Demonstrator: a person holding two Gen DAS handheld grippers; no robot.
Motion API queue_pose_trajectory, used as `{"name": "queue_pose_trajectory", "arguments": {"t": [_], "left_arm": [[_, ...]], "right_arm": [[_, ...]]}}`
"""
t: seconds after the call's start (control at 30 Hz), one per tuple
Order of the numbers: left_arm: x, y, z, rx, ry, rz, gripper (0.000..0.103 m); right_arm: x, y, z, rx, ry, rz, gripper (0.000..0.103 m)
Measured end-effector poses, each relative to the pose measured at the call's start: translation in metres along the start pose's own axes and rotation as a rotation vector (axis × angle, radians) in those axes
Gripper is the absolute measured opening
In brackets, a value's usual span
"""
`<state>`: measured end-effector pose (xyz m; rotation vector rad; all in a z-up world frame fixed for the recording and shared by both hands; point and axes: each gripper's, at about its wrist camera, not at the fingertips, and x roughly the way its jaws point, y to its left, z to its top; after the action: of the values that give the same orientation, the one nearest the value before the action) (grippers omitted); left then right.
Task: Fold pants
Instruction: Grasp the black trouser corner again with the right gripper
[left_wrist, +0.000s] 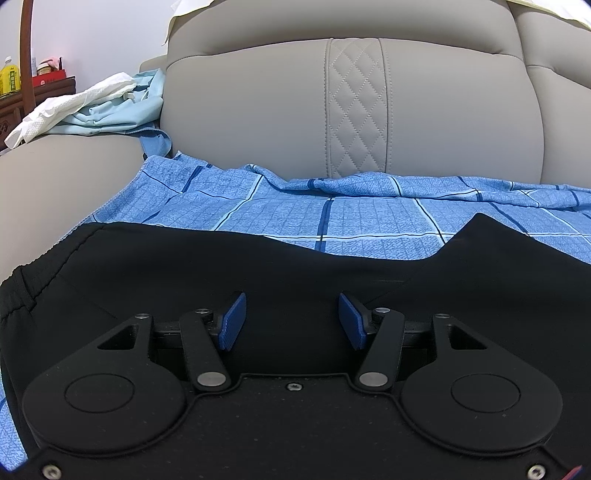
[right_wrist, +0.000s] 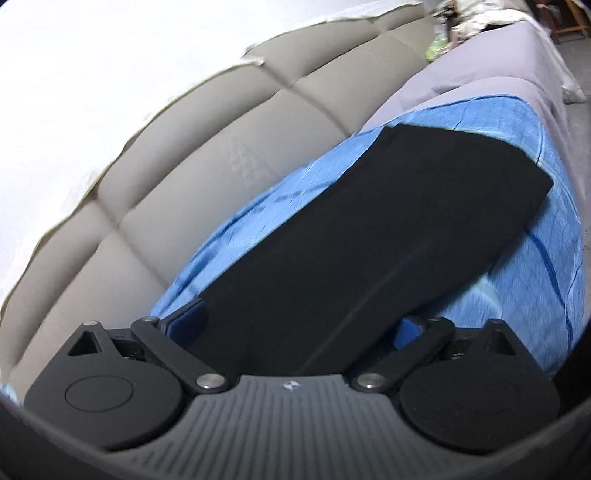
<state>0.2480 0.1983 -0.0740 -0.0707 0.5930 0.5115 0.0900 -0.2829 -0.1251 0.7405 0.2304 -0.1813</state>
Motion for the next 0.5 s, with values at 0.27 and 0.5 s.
{"name": "queue_pose_trajectory", "arguments": {"t": [0.27,0.5], "left_arm": [[0.0,0.0,0.0,-0.003,0.001,0.002,0.055],[0.0,0.0,0.0,-0.005,0.001,0.001,0.055]], "right_arm": [[0.03,-0.04,0.045,0.111,-0.148,-0.111,0.101],[0.052,-0.079,0.092,0.122,-0.2,-0.218,0.096]]}}
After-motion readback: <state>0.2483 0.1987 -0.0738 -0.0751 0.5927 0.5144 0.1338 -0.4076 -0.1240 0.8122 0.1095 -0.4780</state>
